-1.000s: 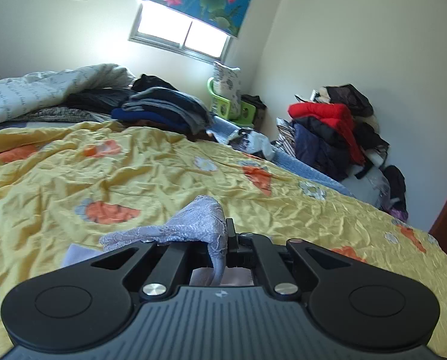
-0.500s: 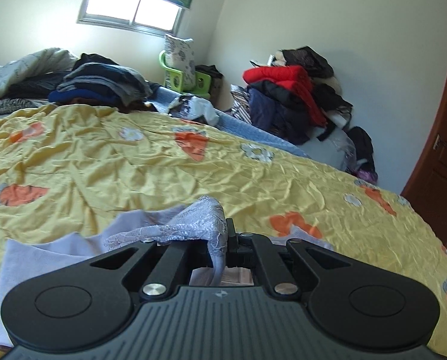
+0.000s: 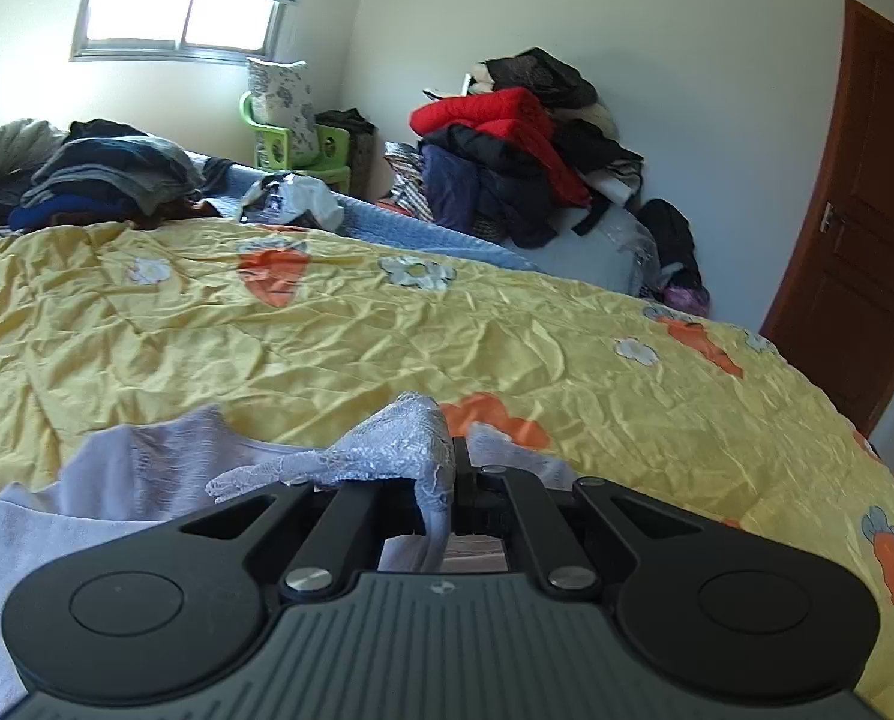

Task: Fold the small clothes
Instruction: 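Carry the held sleeve across the top toward the right gripper, then open the left gripper to release the sleeve onto the folded side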

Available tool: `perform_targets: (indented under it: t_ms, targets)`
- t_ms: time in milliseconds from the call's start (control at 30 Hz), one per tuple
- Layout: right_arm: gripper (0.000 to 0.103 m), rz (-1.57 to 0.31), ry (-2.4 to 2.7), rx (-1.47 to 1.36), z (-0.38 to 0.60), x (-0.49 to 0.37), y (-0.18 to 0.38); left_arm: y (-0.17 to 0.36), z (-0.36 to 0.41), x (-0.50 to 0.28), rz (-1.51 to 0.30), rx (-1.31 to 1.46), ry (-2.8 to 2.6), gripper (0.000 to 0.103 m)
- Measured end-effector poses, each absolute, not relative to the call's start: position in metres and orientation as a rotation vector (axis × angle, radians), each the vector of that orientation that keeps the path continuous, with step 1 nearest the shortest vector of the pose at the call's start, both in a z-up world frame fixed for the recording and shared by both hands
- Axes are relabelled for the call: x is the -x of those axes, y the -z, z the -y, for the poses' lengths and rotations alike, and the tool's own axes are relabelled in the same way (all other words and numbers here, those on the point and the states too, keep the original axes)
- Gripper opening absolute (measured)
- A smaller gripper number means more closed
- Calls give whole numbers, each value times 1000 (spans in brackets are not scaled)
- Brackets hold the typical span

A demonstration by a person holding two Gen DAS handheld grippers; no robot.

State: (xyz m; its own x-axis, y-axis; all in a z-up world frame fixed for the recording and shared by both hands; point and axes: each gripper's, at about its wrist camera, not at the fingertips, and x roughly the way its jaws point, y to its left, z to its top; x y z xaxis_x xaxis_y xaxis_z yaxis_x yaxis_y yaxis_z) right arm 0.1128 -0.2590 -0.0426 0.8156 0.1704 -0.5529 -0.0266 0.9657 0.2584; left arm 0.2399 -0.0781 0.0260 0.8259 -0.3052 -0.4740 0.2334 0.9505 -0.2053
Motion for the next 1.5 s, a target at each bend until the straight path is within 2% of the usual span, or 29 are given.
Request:
perform_targets:
  t_ms: [433,1100,1200,1300,1333,1367,1500]
  targets:
    - [82,-596,-85,-221,271,-104,45,-16,136,-236,-566,50,396,3]
    - [87,-575,-49,-186,282,-92,47,2,175,-231,-619,-75,450,5]
    - [88,-575,-49,-186,282,-92,47,3,181,-230,-629,-107,463,15]
    - [89,-575,-49,-185,281,-92,47,3,189,-225,-612,-154,480,49]
    - [89,-575,-49,-186,281,-92,47,2,191,-223,-594,-172,481,69]
    - [89,-575,-49,-186,281,-92,47,1,194,-218,-564,-196,477,81]
    - [90,-574,-52,-189,281,-92,47,-6,208,-206,-491,-285,486,82]
